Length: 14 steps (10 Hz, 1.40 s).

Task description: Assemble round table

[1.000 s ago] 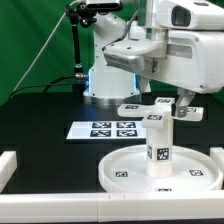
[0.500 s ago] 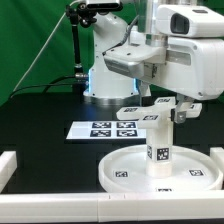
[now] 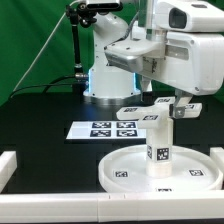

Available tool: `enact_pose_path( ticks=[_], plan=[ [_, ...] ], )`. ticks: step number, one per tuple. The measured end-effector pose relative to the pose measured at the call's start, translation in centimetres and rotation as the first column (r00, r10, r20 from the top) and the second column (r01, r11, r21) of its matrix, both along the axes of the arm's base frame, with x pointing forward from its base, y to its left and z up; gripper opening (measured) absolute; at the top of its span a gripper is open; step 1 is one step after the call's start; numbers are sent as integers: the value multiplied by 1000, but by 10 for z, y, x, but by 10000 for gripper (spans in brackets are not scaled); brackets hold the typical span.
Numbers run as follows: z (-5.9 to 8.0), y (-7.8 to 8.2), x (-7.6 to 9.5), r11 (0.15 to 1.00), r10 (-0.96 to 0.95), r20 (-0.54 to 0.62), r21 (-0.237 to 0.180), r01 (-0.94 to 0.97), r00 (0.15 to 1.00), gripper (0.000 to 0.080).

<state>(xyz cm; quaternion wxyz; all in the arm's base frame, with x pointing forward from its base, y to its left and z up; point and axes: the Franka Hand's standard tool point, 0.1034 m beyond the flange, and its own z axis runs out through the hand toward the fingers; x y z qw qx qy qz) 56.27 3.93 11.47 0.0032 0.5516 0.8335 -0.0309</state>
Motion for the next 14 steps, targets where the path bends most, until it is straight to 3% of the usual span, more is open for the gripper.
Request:
enact_pose_path(
  ticks=[3, 8, 9, 14],
  plan=[
    [-9, 0, -4, 1000, -1, -16, 2, 2, 1000, 649],
    [-10, -1, -4, 1000, -3, -18, 2, 3, 1000, 626],
    [-10, -1, -4, 1000, -3, -18, 2, 3, 1000, 454],
    [-10, -1, -4, 990, -141, -11, -4, 141, 990, 443]
  ],
)
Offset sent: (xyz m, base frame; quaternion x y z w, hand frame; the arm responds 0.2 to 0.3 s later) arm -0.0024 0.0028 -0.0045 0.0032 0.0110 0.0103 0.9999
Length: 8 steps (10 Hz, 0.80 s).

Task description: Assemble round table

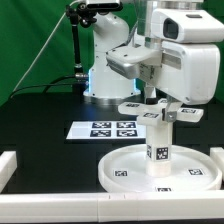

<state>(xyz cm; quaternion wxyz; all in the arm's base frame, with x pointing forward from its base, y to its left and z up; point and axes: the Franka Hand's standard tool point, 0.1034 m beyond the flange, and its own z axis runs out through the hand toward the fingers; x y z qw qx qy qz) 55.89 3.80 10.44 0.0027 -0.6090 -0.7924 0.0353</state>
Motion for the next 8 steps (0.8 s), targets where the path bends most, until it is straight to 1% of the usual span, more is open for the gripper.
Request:
enact_pose_path(
  ticks=[1, 2, 3, 4, 6, 7, 8],
  plan=[
    [0, 0, 0, 995, -95, 3, 0, 95, 995, 443],
    [0, -3, 0, 971, -240, 7, 2, 240, 971, 443],
    [-1, -5, -1, 948, -317, 7, 4, 317, 948, 445],
    [-1, -7, -1, 894, -447, 3, 17, 447, 894, 445],
    [-2, -10, -8, 707, -706, -32, 39, 706, 708, 445],
    [-2, -9, -9, 638, -768, -32, 32, 769, 639, 445],
    [-2, -8, -8, 601, -798, -30, 28, 799, 601, 445]
  ],
)
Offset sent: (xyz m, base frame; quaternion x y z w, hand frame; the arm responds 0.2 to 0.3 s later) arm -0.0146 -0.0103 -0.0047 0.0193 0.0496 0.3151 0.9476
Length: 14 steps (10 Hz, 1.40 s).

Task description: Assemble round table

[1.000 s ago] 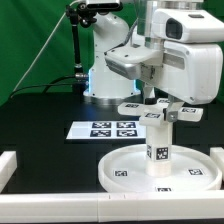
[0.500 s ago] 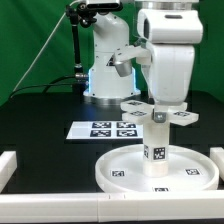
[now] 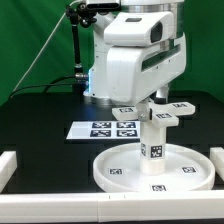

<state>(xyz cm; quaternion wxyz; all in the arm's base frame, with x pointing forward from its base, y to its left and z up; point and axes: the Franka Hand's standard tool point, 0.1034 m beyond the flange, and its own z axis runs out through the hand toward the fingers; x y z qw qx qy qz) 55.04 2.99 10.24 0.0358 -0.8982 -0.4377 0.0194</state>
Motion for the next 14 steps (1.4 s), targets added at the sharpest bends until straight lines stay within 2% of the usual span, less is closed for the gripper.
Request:
enact_pose_path(
  ticks=[4, 5, 6, 7, 10, 14],
  plan=[
    [0, 1, 0, 977, -214, -10, -13, 214, 977, 445],
    [0, 1, 0, 954, -300, -13, -18, 300, 954, 445],
    [-1, 1, -1, 912, -410, -16, -7, 409, 912, 445],
    [-1, 2, -3, 837, -546, -29, -5, 547, 837, 445],
    [-1, 6, -3, 635, -772, -38, -2, 773, 634, 445],
    [-1, 9, 0, 413, -910, -41, -9, 910, 413, 445]
  ],
)
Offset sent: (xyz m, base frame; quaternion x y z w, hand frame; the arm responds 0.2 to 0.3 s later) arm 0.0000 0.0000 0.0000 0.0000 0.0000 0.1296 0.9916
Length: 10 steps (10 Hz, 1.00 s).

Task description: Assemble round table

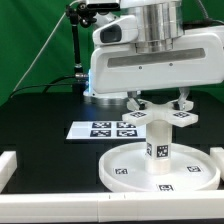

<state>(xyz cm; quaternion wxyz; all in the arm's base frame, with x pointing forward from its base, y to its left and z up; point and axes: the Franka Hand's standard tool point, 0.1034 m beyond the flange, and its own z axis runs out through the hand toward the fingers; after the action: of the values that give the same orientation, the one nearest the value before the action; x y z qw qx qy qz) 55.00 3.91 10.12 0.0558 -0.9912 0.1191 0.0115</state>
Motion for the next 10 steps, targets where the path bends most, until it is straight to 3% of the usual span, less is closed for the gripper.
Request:
enact_pose_path(
  ticks=[2, 5, 7, 10],
  plan=[
    [0, 0, 0, 997, -72, -8, -1, 72, 997, 445],
    [-1, -2, 1, 925, -378, -40, 28, 379, 925, 445],
    [-1, -3, 1, 850, -523, -53, 31, 525, 851, 445],
    [-1, -2, 1, 635, -768, -77, 32, 771, 636, 445]
  ],
)
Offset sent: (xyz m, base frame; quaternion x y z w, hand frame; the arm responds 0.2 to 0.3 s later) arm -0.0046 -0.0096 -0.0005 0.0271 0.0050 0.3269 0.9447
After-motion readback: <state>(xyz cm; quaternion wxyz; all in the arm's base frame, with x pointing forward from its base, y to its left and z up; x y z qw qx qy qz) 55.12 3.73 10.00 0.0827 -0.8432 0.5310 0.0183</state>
